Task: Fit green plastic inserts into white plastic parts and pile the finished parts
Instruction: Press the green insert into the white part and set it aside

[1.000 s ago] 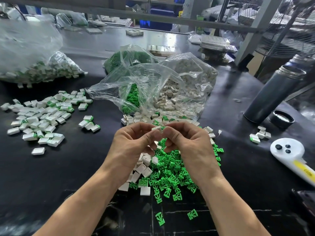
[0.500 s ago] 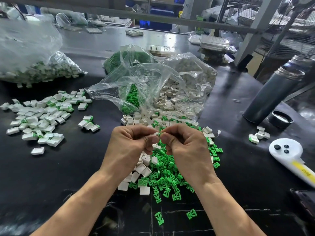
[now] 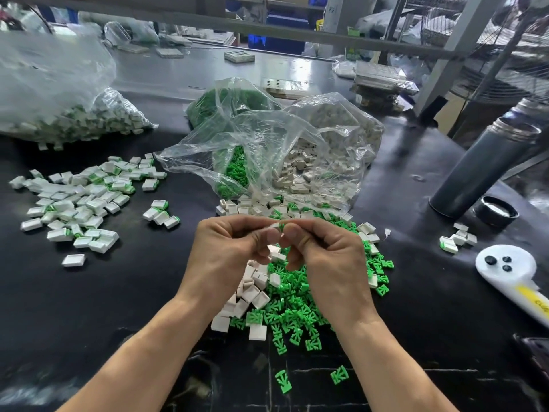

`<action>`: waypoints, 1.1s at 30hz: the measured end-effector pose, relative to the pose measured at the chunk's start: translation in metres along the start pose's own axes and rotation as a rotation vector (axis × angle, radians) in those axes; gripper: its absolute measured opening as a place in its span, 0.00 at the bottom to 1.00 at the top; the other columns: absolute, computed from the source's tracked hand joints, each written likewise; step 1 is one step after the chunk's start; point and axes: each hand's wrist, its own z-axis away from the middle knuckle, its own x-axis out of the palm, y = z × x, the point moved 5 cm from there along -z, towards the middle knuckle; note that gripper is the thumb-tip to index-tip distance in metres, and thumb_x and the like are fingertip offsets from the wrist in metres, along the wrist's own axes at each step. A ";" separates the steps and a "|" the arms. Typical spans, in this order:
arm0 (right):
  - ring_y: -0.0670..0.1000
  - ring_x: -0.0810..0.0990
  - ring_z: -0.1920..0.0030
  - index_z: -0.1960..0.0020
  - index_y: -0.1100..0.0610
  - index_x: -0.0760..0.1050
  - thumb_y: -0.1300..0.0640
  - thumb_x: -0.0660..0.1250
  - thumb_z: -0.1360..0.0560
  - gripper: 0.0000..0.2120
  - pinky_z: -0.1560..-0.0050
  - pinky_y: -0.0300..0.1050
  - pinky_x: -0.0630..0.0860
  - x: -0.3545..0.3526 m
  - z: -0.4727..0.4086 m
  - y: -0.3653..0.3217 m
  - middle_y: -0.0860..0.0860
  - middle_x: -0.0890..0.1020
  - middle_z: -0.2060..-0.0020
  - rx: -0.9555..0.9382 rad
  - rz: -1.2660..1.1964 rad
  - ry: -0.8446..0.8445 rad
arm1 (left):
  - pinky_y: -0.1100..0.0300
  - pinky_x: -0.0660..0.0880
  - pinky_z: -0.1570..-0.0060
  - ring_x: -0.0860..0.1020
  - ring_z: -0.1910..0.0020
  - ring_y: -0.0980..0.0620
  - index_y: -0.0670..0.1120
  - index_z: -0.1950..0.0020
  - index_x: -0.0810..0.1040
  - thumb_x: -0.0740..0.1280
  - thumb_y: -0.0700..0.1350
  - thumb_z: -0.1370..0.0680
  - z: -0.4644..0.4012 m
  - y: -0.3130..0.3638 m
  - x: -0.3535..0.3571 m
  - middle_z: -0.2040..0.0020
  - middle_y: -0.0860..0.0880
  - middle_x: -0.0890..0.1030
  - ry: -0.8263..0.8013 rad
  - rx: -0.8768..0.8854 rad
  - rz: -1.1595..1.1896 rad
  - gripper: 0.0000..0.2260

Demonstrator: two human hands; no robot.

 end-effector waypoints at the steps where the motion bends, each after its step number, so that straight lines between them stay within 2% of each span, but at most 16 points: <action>1: 0.49 0.77 0.69 0.54 0.54 0.86 0.58 0.69 0.19 0.08 0.69 0.45 0.78 0.002 0.000 0.001 0.56 0.84 0.66 0.018 -0.043 -0.003 | 0.62 0.79 0.66 0.79 0.67 0.52 0.45 0.55 0.89 0.77 0.41 0.31 -0.001 0.000 -0.001 0.63 0.44 0.86 0.002 0.007 0.008 0.05; 3: 0.50 0.77 0.69 0.53 0.55 0.85 0.51 0.64 0.16 0.14 0.72 0.46 0.75 0.003 -0.001 0.005 0.56 0.84 0.64 0.077 -0.097 -0.004 | 0.64 0.78 0.64 0.80 0.64 0.54 0.46 0.55 0.88 0.77 0.44 0.31 -0.002 -0.001 -0.002 0.61 0.46 0.86 0.004 0.025 0.011 0.06; 5: 0.50 0.76 0.70 0.55 0.56 0.84 0.42 0.60 0.16 0.22 0.75 0.44 0.71 0.006 -0.001 0.009 0.55 0.83 0.64 0.170 -0.138 -0.030 | 0.63 0.79 0.57 0.83 0.59 0.53 0.46 0.54 0.87 0.77 0.46 0.31 -0.003 -0.004 -0.001 0.58 0.46 0.87 -0.015 0.038 0.007 0.08; 8: 0.50 0.75 0.72 0.59 0.56 0.83 0.34 0.55 0.19 0.30 0.77 0.41 0.67 0.014 -0.001 0.014 0.56 0.83 0.65 0.273 -0.146 -0.101 | 0.51 0.81 0.48 0.85 0.53 0.43 0.47 0.53 0.86 0.76 0.48 0.29 0.000 -0.005 0.008 0.54 0.42 0.86 -0.077 0.055 -0.062 0.08; 10: 0.49 0.74 0.74 0.63 0.56 0.82 0.33 0.54 0.19 0.32 0.78 0.39 0.65 0.016 -0.001 0.017 0.54 0.82 0.69 0.290 -0.125 -0.118 | 0.49 0.81 0.54 0.83 0.61 0.42 0.46 0.52 0.85 0.75 0.46 0.27 0.001 -0.004 0.014 0.55 0.36 0.84 -0.115 0.063 -0.061 0.06; 12: 0.49 0.72 0.75 0.67 0.54 0.80 0.34 0.54 0.17 0.32 0.78 0.39 0.64 0.018 -0.001 0.018 0.52 0.79 0.72 0.293 -0.123 -0.110 | 0.53 0.80 0.64 0.81 0.67 0.45 0.43 0.52 0.84 0.74 0.42 0.25 0.002 -0.003 0.019 0.59 0.33 0.82 -0.162 0.052 -0.016 0.04; 14: 0.48 0.71 0.76 0.68 0.51 0.80 0.35 0.55 0.17 0.31 0.78 0.39 0.63 0.018 -0.001 0.019 0.50 0.77 0.74 0.295 -0.140 -0.083 | 0.54 0.80 0.68 0.80 0.70 0.43 0.41 0.51 0.83 0.73 0.40 0.23 0.004 -0.004 0.023 0.62 0.30 0.79 -0.197 0.033 0.018 0.04; 17: 0.47 0.68 0.77 0.68 0.48 0.80 0.35 0.56 0.21 0.27 0.79 0.37 0.61 0.018 -0.001 0.019 0.48 0.73 0.75 0.302 -0.170 -0.050 | 0.55 0.80 0.68 0.81 0.68 0.44 0.43 0.51 0.84 0.73 0.37 0.23 0.003 -0.006 0.026 0.59 0.29 0.79 -0.201 0.031 0.016 0.03; 20: 0.43 0.71 0.77 0.66 0.46 0.82 0.40 0.55 0.17 0.26 0.79 0.35 0.65 0.018 -0.002 0.015 0.44 0.74 0.76 0.247 -0.198 -0.054 | 0.53 0.81 0.63 0.83 0.62 0.43 0.45 0.51 0.85 0.75 0.40 0.24 0.001 -0.007 0.028 0.56 0.34 0.83 -0.203 0.040 0.007 0.03; 21: 0.41 0.75 0.75 0.65 0.44 0.84 0.43 0.54 0.15 0.27 0.76 0.33 0.69 0.018 -0.003 0.015 0.44 0.77 0.75 0.224 -0.193 -0.050 | 0.51 0.82 0.60 0.84 0.60 0.42 0.45 0.51 0.85 0.76 0.42 0.25 0.001 -0.008 0.028 0.55 0.37 0.85 -0.199 0.044 0.003 0.05; 23: 0.41 0.84 0.65 0.59 0.41 0.86 0.44 0.54 0.15 0.24 0.68 0.34 0.76 0.018 -0.004 0.016 0.46 0.85 0.67 0.192 -0.162 -0.013 | 0.52 0.82 0.55 0.85 0.56 0.44 0.46 0.51 0.86 0.76 0.45 0.26 0.001 -0.008 0.029 0.53 0.42 0.86 -0.187 0.062 -0.007 0.06; 26: 0.49 0.87 0.50 0.55 0.41 0.86 0.41 0.55 0.19 0.20 0.49 0.48 0.83 0.017 -0.006 0.021 0.50 0.88 0.56 0.169 -0.138 0.065 | 0.57 0.81 0.54 0.86 0.54 0.47 0.47 0.51 0.87 0.76 0.46 0.26 0.002 -0.005 0.032 0.52 0.44 0.87 -0.189 0.092 0.008 0.05; 28: 0.53 0.87 0.47 0.54 0.42 0.86 0.40 0.54 0.19 0.21 0.40 0.57 0.81 0.018 -0.007 0.020 0.53 0.88 0.53 0.157 -0.133 0.093 | 0.55 0.82 0.52 0.86 0.52 0.45 0.46 0.51 0.87 0.76 0.46 0.25 0.003 -0.003 0.033 0.51 0.45 0.87 -0.196 0.102 0.020 0.05; 30: 0.53 0.86 0.45 0.54 0.41 0.86 0.40 0.54 0.20 0.21 0.37 0.60 0.79 0.018 -0.006 0.019 0.53 0.88 0.51 0.144 -0.125 0.118 | 0.50 0.82 0.49 0.85 0.50 0.41 0.45 0.51 0.87 0.76 0.45 0.25 0.004 -0.003 0.032 0.50 0.45 0.87 -0.198 0.101 0.028 0.06; 33: 0.51 0.86 0.45 0.55 0.45 0.85 0.38 0.54 0.21 0.23 0.37 0.58 0.79 0.017 -0.006 0.020 0.52 0.87 0.51 0.149 -0.087 0.150 | 0.51 0.82 0.49 0.85 0.49 0.41 0.44 0.50 0.86 0.75 0.44 0.24 0.005 -0.002 0.032 0.49 0.46 0.87 -0.201 0.092 0.029 0.06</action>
